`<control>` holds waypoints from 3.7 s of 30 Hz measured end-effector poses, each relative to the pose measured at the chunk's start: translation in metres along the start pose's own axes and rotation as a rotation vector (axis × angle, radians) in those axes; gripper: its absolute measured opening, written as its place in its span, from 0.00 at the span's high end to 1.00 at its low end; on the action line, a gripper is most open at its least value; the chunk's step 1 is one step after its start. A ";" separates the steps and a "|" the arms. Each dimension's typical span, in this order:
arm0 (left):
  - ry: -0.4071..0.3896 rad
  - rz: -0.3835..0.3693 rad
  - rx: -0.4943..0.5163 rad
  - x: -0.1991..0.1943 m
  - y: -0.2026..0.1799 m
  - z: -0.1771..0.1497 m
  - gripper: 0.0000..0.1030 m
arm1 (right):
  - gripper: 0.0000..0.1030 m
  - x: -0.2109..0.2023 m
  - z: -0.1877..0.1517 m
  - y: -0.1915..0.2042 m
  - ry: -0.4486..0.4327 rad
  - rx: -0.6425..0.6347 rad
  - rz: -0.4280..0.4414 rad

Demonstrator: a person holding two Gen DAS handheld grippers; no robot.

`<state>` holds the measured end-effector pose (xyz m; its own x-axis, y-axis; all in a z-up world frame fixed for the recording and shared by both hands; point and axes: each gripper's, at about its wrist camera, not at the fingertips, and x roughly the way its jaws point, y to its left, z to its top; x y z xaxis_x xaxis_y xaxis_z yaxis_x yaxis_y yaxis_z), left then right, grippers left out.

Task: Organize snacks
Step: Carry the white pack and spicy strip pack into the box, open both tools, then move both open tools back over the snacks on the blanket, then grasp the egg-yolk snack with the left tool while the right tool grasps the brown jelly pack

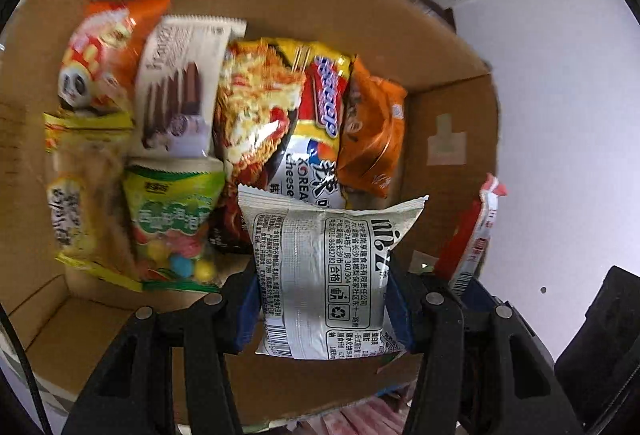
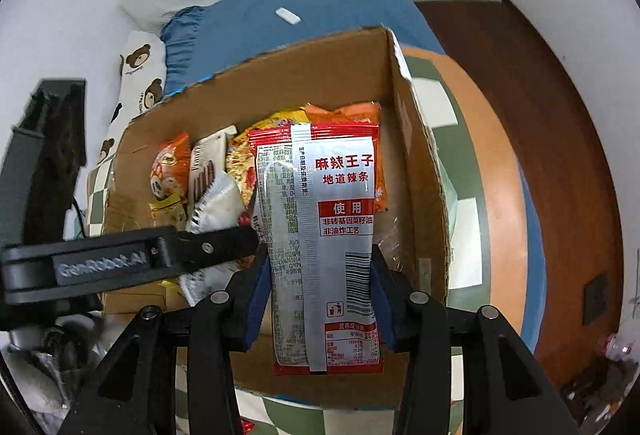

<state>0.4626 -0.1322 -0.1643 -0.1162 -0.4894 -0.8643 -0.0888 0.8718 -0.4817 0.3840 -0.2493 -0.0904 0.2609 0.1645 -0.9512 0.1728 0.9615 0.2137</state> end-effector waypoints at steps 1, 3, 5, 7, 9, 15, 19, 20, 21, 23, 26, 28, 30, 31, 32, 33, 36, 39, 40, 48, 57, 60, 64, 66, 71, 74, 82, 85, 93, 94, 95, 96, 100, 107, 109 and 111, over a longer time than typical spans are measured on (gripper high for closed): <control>0.011 0.000 -0.006 0.005 0.001 0.001 0.36 | 0.41 0.004 -0.002 -0.001 0.008 0.002 -0.007; 0.014 0.012 -0.012 0.008 0.004 0.004 0.22 | 0.26 0.014 -0.001 -0.004 0.040 0.004 -0.029; 0.002 0.031 -0.013 0.008 0.007 0.005 0.20 | 0.20 0.020 0.001 -0.005 0.064 0.006 -0.015; -0.004 0.037 -0.011 0.005 0.011 0.003 0.20 | 0.16 0.020 0.000 -0.004 0.070 0.001 -0.015; -0.024 0.062 0.001 0.000 0.012 -0.001 0.20 | 0.13 0.018 0.000 0.000 0.069 -0.007 -0.026; -0.112 0.150 0.035 -0.027 0.019 -0.007 0.20 | 0.09 0.010 -0.010 0.003 0.053 -0.006 -0.064; -0.193 0.247 0.088 -0.048 0.021 -0.021 0.20 | 0.09 0.009 -0.014 0.003 0.042 -0.012 -0.076; -0.214 0.270 0.102 -0.052 0.022 -0.025 0.20 | 0.09 0.008 -0.015 0.004 0.038 -0.017 -0.081; -0.235 0.294 0.117 -0.057 0.022 -0.030 0.20 | 0.09 0.008 -0.017 0.005 0.033 -0.023 -0.089; -0.279 0.338 0.147 -0.067 0.023 -0.042 0.20 | 0.09 0.007 -0.022 0.008 0.020 -0.032 -0.101; -0.334 0.382 0.182 -0.079 0.026 -0.061 0.20 | 0.09 0.004 -0.030 0.010 -0.002 -0.043 -0.111; -0.385 0.416 0.208 -0.088 0.028 -0.078 0.20 | 0.09 0.001 -0.036 0.011 -0.016 -0.050 -0.110; -0.419 0.434 0.223 -0.089 0.028 -0.084 0.20 | 0.09 -0.003 -0.043 0.012 -0.033 -0.063 -0.114; -0.442 0.441 0.228 -0.095 0.031 -0.093 0.20 | 0.09 -0.005 -0.047 0.013 -0.044 -0.071 -0.118; -0.457 0.445 0.231 -0.099 0.033 -0.097 0.20 | 0.09 -0.008 -0.051 0.014 -0.055 -0.079 -0.120; -0.468 0.443 0.234 -0.102 0.033 -0.102 0.20 | 0.09 -0.011 -0.054 0.015 -0.065 -0.083 -0.120; -0.507 0.451 0.241 -0.099 0.027 -0.111 0.20 | 0.09 -0.025 -0.064 0.019 -0.102 -0.102 -0.122; -0.548 0.447 0.250 -0.109 0.025 -0.126 0.20 | 0.09 -0.042 -0.075 0.024 -0.152 -0.125 -0.126; -0.565 0.442 0.254 -0.113 0.024 -0.132 0.20 | 0.09 -0.049 -0.079 0.026 -0.173 -0.133 -0.136; -0.684 0.448 0.281 -0.149 0.019 -0.179 0.20 | 0.09 -0.101 -0.114 0.043 -0.302 -0.182 -0.133; -0.725 0.419 0.258 -0.173 0.028 -0.211 0.20 | 0.09 -0.149 -0.144 0.056 -0.374 -0.189 -0.047; -0.703 0.444 0.229 -0.168 0.048 -0.214 0.20 | 0.09 -0.148 -0.152 0.052 -0.356 -0.170 -0.008; -0.588 0.499 0.152 -0.140 0.098 -0.211 0.20 | 0.16 -0.127 -0.162 0.028 -0.306 -0.099 0.021; -0.516 0.498 0.116 -0.123 0.118 -0.207 0.20 | 0.20 -0.110 -0.167 0.010 -0.269 -0.052 0.011; -0.339 0.483 0.073 -0.063 0.157 -0.196 0.20 | 0.20 -0.066 -0.177 -0.038 -0.183 0.076 -0.009; -0.266 0.460 0.069 -0.031 0.163 -0.187 0.20 | 0.20 -0.043 -0.180 -0.062 -0.155 0.126 -0.039; -0.147 0.438 0.106 0.030 0.165 -0.168 0.20 | 0.24 0.027 -0.177 -0.086 -0.003 0.065 -0.150; -0.152 0.438 0.112 0.037 0.166 -0.168 0.34 | 0.35 0.054 -0.181 -0.086 0.040 0.016 -0.194; -0.119 0.414 0.107 0.030 0.173 -0.205 0.46 | 0.41 0.062 -0.214 -0.051 0.078 -0.067 -0.146; -0.111 0.414 0.106 0.031 0.176 -0.211 0.46 | 0.42 0.063 -0.222 -0.043 0.095 -0.084 -0.133; -0.101 0.414 0.101 0.034 0.180 -0.216 0.46 | 0.42 0.066 -0.231 -0.034 0.116 -0.098 -0.113; -0.093 0.407 0.092 0.037 0.184 -0.218 0.43 | 0.41 0.070 -0.238 -0.027 0.134 -0.102 -0.094; -0.074 0.390 0.071 0.049 0.189 -0.217 0.40 | 0.36 0.086 -0.252 -0.016 0.151 -0.099 -0.096; -0.094 0.443 0.074 0.047 0.180 -0.229 0.47 | 0.36 0.098 -0.247 -0.012 0.169 -0.098 -0.086; -0.096 0.428 0.075 0.042 0.173 -0.226 0.49 | 0.41 0.098 -0.248 -0.009 0.152 -0.130 -0.116; -0.094 0.408 0.080 0.037 0.168 -0.229 0.49 | 0.43 0.094 -0.248 -0.004 0.140 -0.145 -0.123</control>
<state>0.2172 -0.0089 -0.2439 -0.0346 -0.1029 -0.9941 0.0230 0.9943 -0.1037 0.1722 -0.1827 -0.2360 0.1105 0.0638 -0.9918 0.0541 0.9961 0.0701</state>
